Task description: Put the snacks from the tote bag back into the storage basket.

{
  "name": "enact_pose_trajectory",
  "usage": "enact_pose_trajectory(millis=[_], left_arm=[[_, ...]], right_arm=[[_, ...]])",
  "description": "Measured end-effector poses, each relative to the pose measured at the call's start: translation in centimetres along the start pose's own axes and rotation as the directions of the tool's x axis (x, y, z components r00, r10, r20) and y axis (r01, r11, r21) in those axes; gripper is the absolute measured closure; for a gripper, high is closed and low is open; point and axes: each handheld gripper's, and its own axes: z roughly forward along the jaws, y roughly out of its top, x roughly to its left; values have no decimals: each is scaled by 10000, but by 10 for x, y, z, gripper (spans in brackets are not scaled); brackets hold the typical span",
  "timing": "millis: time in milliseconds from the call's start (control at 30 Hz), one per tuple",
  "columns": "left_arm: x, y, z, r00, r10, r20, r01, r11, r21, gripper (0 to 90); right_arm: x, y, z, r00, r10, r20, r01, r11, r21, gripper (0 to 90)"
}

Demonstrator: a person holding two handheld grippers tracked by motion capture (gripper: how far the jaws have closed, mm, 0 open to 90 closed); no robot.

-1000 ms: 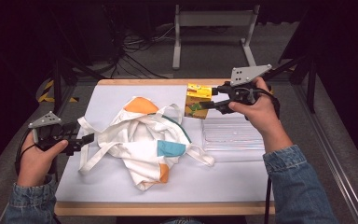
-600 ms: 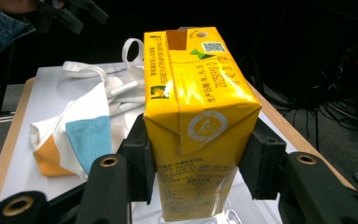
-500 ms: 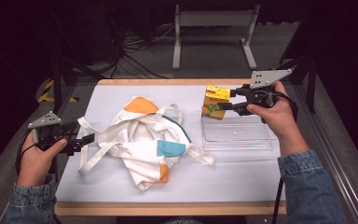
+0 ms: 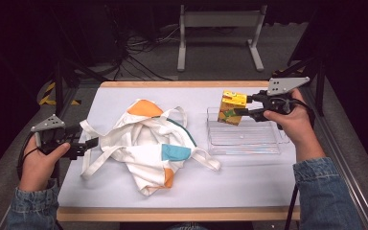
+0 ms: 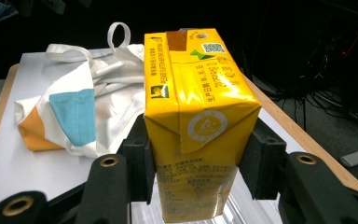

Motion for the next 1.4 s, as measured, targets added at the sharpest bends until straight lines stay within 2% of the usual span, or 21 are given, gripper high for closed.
enact_pose_trajectory(millis=[300,600,967,1400], left_arm=[[0,-2,-2,10000,-22,-72,22,10000,24,53],[1,-7,-9,9996,-207,-201,207,9998,-6,52],[-1,-13,-14,9990,-305,-338,305,9995,24,52],[0,-16,-17,9984,-425,-373,427,9991,46,51]], right_arm=[[-4,-18,4,9999,124,-83,-123,9998,122,525],[-5,-30,15,9994,133,-320,-125,9996,254,525],[-5,-46,28,9976,222,-651,-173,9970,750,525],[-2,-54,38,9939,139,-1097,-6,9927,1207,524]])
